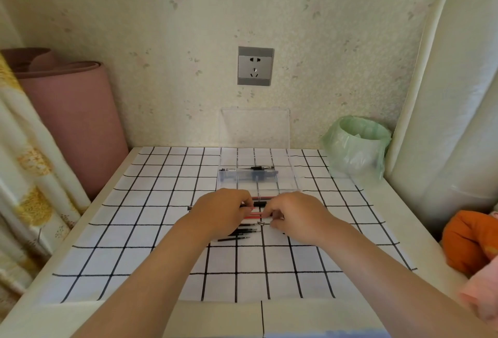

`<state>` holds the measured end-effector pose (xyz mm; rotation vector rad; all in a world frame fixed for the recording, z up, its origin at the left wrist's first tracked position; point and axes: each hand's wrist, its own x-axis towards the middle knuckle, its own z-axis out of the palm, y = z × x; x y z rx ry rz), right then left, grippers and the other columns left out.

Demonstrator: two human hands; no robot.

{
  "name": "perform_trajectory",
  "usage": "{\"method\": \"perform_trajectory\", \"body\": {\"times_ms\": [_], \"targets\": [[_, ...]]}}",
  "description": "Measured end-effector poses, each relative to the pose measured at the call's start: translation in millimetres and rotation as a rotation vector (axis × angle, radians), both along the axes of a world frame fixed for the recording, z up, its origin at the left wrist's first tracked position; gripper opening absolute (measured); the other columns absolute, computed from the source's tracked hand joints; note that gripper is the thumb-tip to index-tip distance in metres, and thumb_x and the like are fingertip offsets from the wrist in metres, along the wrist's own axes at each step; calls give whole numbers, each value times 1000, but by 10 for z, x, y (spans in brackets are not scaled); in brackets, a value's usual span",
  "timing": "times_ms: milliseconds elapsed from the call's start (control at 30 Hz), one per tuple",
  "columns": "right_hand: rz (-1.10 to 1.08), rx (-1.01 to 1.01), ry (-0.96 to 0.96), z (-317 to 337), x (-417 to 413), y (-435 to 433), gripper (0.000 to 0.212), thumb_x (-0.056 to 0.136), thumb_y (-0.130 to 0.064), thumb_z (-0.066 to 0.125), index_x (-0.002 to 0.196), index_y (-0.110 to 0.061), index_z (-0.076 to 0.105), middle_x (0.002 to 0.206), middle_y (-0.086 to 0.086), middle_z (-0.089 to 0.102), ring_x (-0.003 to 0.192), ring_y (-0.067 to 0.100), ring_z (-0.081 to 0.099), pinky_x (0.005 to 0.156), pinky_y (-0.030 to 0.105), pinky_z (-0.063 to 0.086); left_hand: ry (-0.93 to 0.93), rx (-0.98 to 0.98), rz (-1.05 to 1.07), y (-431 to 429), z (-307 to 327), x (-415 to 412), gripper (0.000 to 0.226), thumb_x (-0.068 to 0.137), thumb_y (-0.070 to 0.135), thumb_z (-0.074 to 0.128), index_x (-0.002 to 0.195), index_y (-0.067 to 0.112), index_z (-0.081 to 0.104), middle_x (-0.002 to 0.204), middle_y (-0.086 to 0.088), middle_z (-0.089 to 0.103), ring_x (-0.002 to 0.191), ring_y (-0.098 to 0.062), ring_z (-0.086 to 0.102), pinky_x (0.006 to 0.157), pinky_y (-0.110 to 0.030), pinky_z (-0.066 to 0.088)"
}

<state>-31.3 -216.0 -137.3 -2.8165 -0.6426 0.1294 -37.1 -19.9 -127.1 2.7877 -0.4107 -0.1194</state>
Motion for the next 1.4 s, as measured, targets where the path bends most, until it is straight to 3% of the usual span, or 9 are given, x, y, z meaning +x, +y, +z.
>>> {"method": "perform_trajectory", "body": {"times_ms": [267,367,533,700,767,833,1067,1200,1400], "targets": [[92,-47,-126,-99,-18,198,19,92,-37,61,107,-34,72,101,-7,64,93,17,61,69,26,37,4,4,-9,15,-22,-3,20,99,39,46,112,34,61,98,10,62,85,-11,54,69,-27,41],[81,-74,-106,-86,-13,192,19,93,-32,59,105,-31,73,100,-6,66,93,18,61,71,27,43,14,0,-19,11,-34,-4,20,100,39,46,113,33,60,90,13,54,81,-10,51,67,-26,39],[65,-108,-42,1,5,87,26,95,-23,53,114,-28,70,107,-4,66,100,18,60,83,32,51,11,0,-17,8,-31,-4,21,100,38,46,115,34,60,96,12,58,83,-10,51,70,-26,41],[-50,96,9,138,5,-95,20,95,-24,58,107,-31,73,107,-14,66,91,1,61,81,23,50,-14,-23,-26,-7,-3,-20,21,100,38,45,115,35,60,97,13,57,84,-9,53,70,-26,42],[-115,256,43,169,3,-145,15,92,-22,63,100,-31,73,99,-14,68,73,-11,57,67,9,43,-18,-44,-26,-18,4,-26,21,101,38,44,115,35,60,96,13,58,83,-9,55,68,-25,42],[-166,372,63,191,-5,-164,11,90,-23,66,93,-32,73,91,-15,68,65,-15,55,58,6,39,-25,-63,-32,-37,8,-29,21,101,38,44,115,35,60,93,13,59,80,-9,56,65,-25,42],[-252,573,168,251,-63,-127,8,85,-18,72,85,-26,72,84,-6,72,54,9,68,50,11,43,-25,-96,-62,-125,13,-30,19,100,38,45,111,35,61,87,12,64,73,-7,57,63,-27,45],[-253,615,188,254,-60,-124,12,86,-15,71,89,-26,73,86,-8,72,58,14,71,52,10,43,-33,-138,-76,-150,13,-23,17,101,34,46,109,34,61,70,18,54,60,0,48,54,-22,32],[-251,608,196,242,-33,-123,11,88,-19,70,88,-29,76,80,1,75,61,16,71,58,19,50,-19,-193,-83,-156,25,-22,16,101,36,46,108,36,61,74,21,59,67,5,52,58,-21,35]]}}
